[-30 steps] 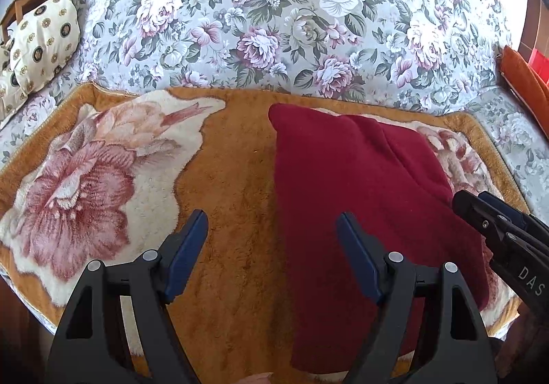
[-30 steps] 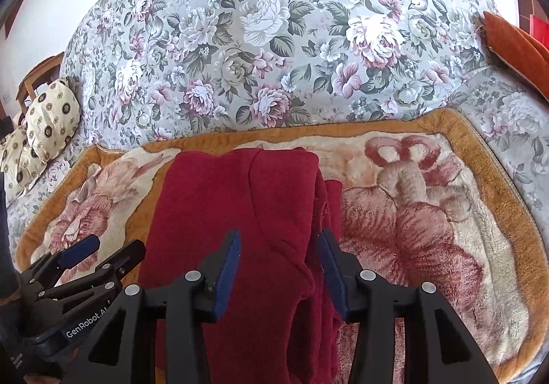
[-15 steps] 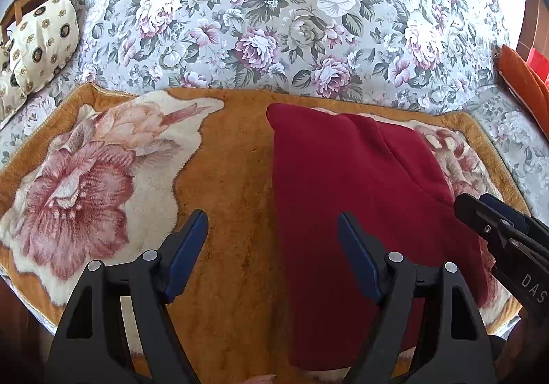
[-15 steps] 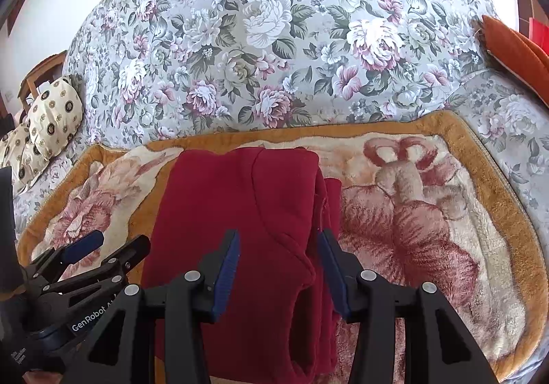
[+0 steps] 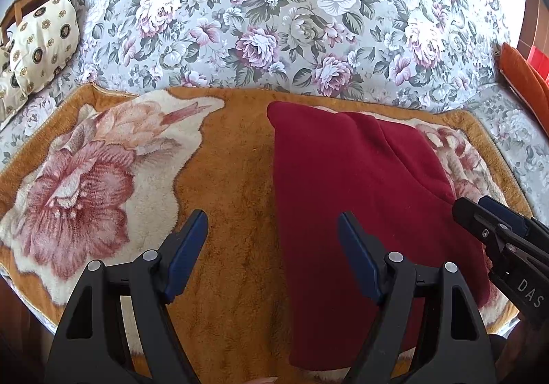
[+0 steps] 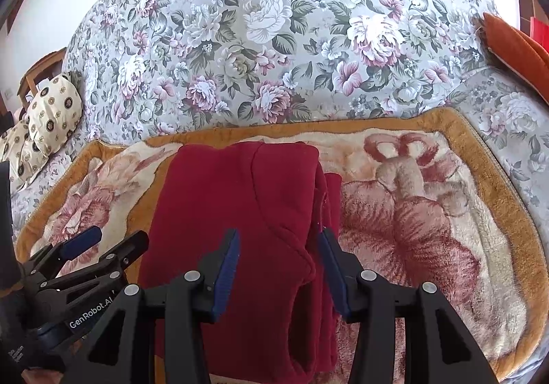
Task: Fold small clothes
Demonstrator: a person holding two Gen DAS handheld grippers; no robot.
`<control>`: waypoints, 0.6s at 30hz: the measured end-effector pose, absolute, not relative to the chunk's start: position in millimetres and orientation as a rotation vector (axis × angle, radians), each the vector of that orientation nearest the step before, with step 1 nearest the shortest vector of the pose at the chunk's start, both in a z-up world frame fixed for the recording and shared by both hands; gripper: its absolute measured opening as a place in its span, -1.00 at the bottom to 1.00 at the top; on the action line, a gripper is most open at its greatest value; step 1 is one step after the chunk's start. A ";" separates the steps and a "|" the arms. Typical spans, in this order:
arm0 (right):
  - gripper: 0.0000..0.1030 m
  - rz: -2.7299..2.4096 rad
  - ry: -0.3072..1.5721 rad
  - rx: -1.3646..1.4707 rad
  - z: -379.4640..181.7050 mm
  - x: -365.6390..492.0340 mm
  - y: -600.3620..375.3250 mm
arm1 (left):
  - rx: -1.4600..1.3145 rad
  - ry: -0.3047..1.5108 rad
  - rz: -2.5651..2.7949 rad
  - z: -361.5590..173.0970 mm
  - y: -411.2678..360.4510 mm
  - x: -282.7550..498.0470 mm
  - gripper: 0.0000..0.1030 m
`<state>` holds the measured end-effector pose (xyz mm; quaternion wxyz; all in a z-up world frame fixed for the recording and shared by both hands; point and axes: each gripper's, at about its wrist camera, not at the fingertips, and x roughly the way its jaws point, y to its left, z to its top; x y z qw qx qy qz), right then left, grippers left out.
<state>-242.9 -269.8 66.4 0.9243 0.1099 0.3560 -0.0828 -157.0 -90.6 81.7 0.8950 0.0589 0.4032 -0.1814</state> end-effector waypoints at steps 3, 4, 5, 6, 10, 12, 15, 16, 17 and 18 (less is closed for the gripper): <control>-0.11 -0.171 0.730 0.220 66.1 -243.3 -269.4 | 0.127 0.836 -0.377 80.8 -90.7 -157.2 0.52; -0.11 -0.172 0.729 0.220 66.5 -242.8 -269.3 | 0.124 0.835 -0.376 81.2 -91.2 -157.2 0.52; -0.11 -0.172 0.729 0.219 66.5 -242.9 -269.5 | 0.126 0.834 -0.376 80.5 -91.4 -157.2 0.52; -0.11 -0.172 0.729 0.221 66.3 -242.9 -269.8 | 0.126 0.834 -0.375 80.4 -91.4 -157.2 0.52; -0.11 -0.171 0.734 0.225 66.2 -242.7 -270.4 | 0.126 0.836 -0.377 80.5 -91.5 -157.0 0.52; -0.11 -0.173 0.734 0.225 66.1 -242.9 -270.1 | 0.128 0.836 -0.378 79.5 -91.6 -157.3 0.52; -0.11 -0.168 0.735 0.230 65.3 -242.5 -270.2 | 0.128 0.835 -0.376 79.6 -91.9 -157.5 0.52; -0.11 -0.168 0.736 0.229 65.0 -242.3 -270.2 | 0.127 0.835 -0.376 79.6 -92.0 -157.8 0.52; -0.11 -0.169 0.736 0.228 64.9 -242.3 -270.0 | 0.127 0.835 -0.376 79.6 -92.1 -157.7 0.52; -0.11 -0.168 0.737 0.229 64.8 -242.3 -269.9 | 0.127 0.835 -0.377 79.1 -91.8 -157.9 0.52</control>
